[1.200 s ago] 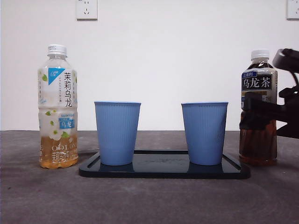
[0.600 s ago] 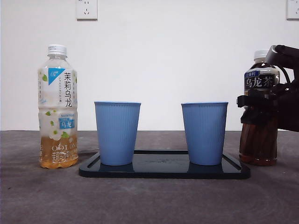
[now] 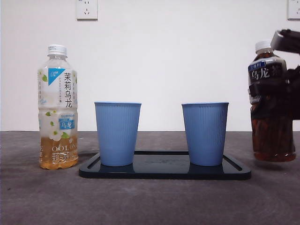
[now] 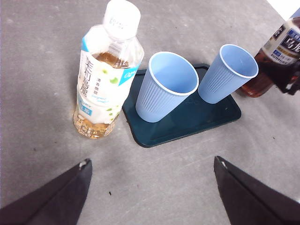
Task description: Pour the drink into the cup
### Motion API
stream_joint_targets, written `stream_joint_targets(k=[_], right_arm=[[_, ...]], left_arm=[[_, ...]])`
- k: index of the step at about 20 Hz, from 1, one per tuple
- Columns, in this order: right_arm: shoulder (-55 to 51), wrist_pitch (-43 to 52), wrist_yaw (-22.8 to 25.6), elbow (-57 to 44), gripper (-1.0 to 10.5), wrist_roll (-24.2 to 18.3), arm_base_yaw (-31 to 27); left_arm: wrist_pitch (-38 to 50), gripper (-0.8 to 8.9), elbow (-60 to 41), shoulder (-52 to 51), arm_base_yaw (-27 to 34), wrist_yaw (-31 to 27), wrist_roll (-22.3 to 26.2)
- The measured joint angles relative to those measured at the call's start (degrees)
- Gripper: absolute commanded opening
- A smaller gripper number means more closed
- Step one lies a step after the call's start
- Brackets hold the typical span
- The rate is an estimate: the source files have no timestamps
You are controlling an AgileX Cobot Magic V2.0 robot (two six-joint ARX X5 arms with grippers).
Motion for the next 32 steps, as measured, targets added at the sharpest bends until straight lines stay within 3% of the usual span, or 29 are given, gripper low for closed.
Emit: stream_joint_targets(k=[4,9,13,21,27,32], right_arm=[[-7.0,-20.9,1.6,10.4,0.5,-6.4,0.0],[-8.0,-47.0,3.4,24.3,0.5,-16.8,0.2],[-8.0,-61.2,9.1,31.5,0.5,-25.1,1.7],[-6.4,-72.5,27.9,37.0,0.4,-41.4,8.6],[-2.3,-72.6,39.0,37.2,0.2,-50.2,13.8],[-0.3,-70.5,45.3,37.4,0.2,-55.7,16.4]], left_arm=[[0.0,4.22,0.0,0.0,0.0,0.0,0.0],[0.0,4.22,0.0,0.0,-0.3,0.0,0.0],[0.0,4.22,0.0,0.0,-1.6,0.0,0.1],[0.5,4.22,0.0,0.0,-5.2,0.0,0.1],[0.5,4.22,0.0,-0.4,-7.3,0.0,0.1],[0.5,4.22,0.0,-1.0,-8.5,0.0,0.1]])
